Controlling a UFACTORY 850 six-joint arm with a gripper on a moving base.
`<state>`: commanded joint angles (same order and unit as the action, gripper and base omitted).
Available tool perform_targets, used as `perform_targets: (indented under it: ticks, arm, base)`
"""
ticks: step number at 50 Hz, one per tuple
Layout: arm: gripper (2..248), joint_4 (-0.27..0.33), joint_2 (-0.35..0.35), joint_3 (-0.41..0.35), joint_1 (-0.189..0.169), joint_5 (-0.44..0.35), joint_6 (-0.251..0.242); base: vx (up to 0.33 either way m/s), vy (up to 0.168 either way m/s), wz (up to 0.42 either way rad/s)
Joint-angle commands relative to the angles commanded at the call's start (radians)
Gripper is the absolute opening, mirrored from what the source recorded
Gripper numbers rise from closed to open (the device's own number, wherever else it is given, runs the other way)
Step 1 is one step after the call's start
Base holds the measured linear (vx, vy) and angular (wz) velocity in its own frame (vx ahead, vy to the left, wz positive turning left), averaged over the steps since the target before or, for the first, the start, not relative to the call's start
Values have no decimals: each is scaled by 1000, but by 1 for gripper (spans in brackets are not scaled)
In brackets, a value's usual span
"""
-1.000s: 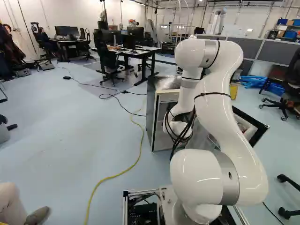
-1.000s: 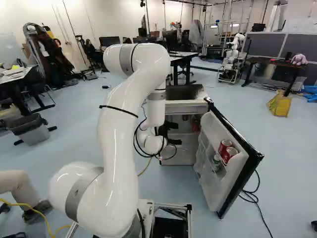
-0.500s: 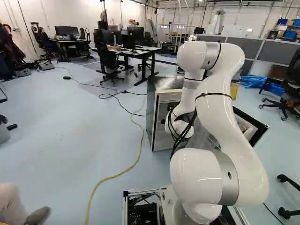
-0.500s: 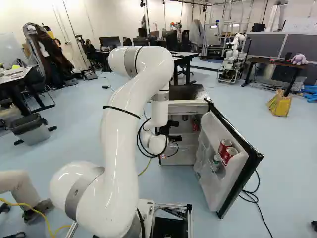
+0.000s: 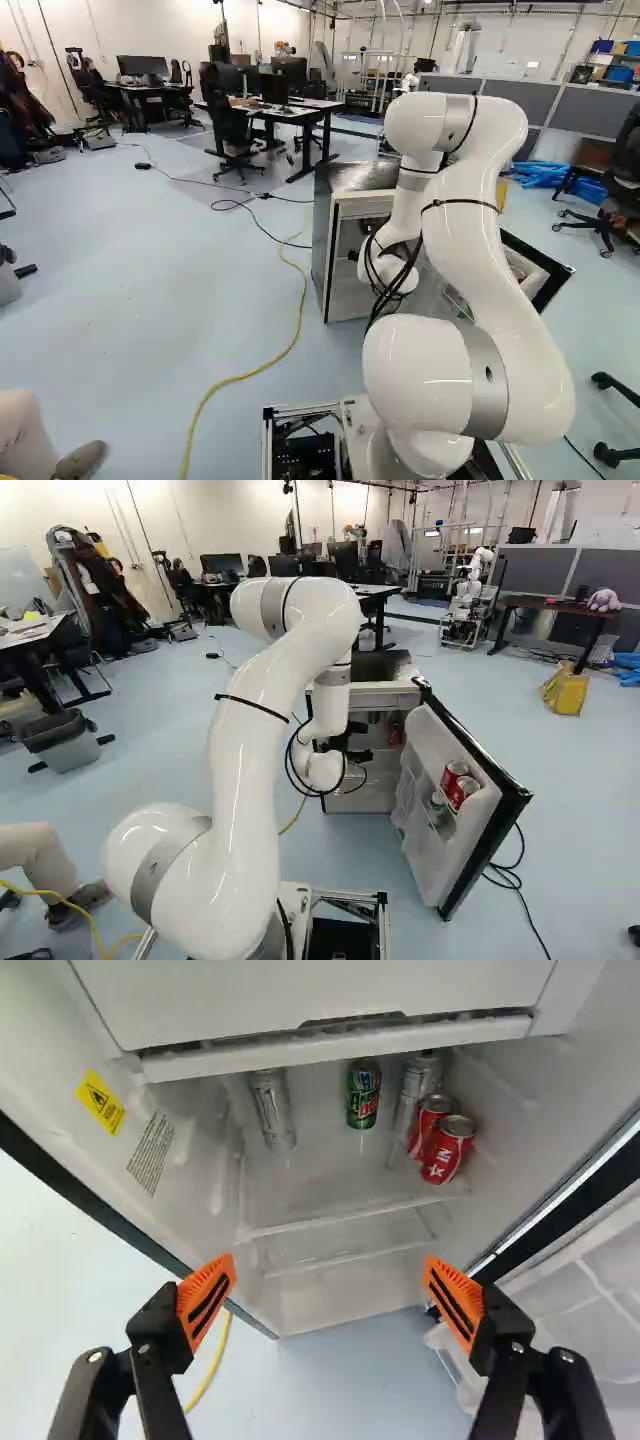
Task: Grab a drink from the fridge
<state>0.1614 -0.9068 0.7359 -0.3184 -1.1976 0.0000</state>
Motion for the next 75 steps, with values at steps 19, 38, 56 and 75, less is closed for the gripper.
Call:
perform_targets:
  ticks: [19,38,56,75]
  arm:
    - [247,0,-26,50,-12,0,0]
    - [247,-5,-47,90,-5,0,0]
    - [247,-31,-68,128,2,0,0]
    - [247,-76,-89,168,9,0,0]
  base:
    - [0,0,0]
    - [0,0,0]
    - [0,0,0]
    - [0,0,0]
